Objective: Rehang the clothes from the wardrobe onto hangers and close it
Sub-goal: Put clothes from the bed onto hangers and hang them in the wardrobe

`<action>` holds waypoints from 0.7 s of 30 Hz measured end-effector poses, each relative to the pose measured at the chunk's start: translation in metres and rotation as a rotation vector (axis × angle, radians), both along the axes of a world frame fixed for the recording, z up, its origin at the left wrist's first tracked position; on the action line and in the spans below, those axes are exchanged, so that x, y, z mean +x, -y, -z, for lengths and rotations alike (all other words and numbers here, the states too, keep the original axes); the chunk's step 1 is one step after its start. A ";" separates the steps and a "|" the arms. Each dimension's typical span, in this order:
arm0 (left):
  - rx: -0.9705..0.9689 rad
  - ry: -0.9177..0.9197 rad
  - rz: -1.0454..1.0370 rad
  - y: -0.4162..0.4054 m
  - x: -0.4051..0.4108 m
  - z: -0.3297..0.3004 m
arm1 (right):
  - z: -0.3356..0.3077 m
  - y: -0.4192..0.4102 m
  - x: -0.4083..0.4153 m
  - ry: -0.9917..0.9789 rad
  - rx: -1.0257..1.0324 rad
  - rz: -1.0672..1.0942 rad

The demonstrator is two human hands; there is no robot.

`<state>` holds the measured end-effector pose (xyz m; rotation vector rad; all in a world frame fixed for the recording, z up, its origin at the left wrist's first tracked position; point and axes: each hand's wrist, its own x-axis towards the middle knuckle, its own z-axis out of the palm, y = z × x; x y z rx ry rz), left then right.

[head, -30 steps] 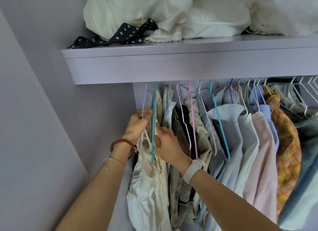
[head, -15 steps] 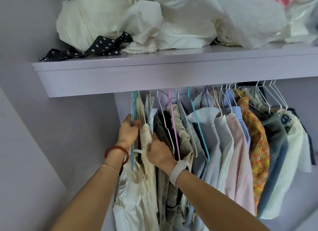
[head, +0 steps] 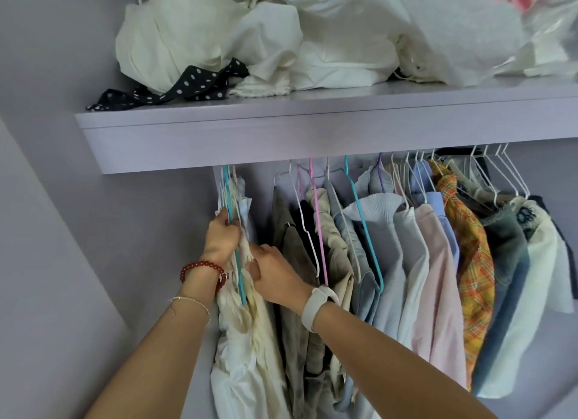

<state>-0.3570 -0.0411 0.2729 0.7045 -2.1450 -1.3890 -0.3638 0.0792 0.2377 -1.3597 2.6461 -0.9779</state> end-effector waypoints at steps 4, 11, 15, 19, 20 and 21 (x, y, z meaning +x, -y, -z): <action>-0.189 0.148 -0.035 -0.008 0.003 -0.006 | -0.009 -0.045 0.000 -0.015 -0.093 0.012; -0.522 -0.068 -0.126 -0.059 -0.003 -0.027 | -0.033 -0.126 -0.028 -0.294 -0.408 0.356; -0.262 -0.029 0.084 -0.107 -0.031 -0.015 | -0.022 -0.136 -0.061 -0.038 -0.232 0.424; -0.184 0.075 0.095 -0.132 -0.049 0.014 | -0.005 -0.139 -0.074 0.150 -0.113 0.338; -0.210 0.051 0.081 -0.135 -0.051 0.018 | -0.002 -0.143 -0.075 0.161 -0.126 0.334; -0.245 0.021 0.062 -0.137 -0.052 0.021 | 0.000 -0.146 -0.077 0.156 -0.146 0.322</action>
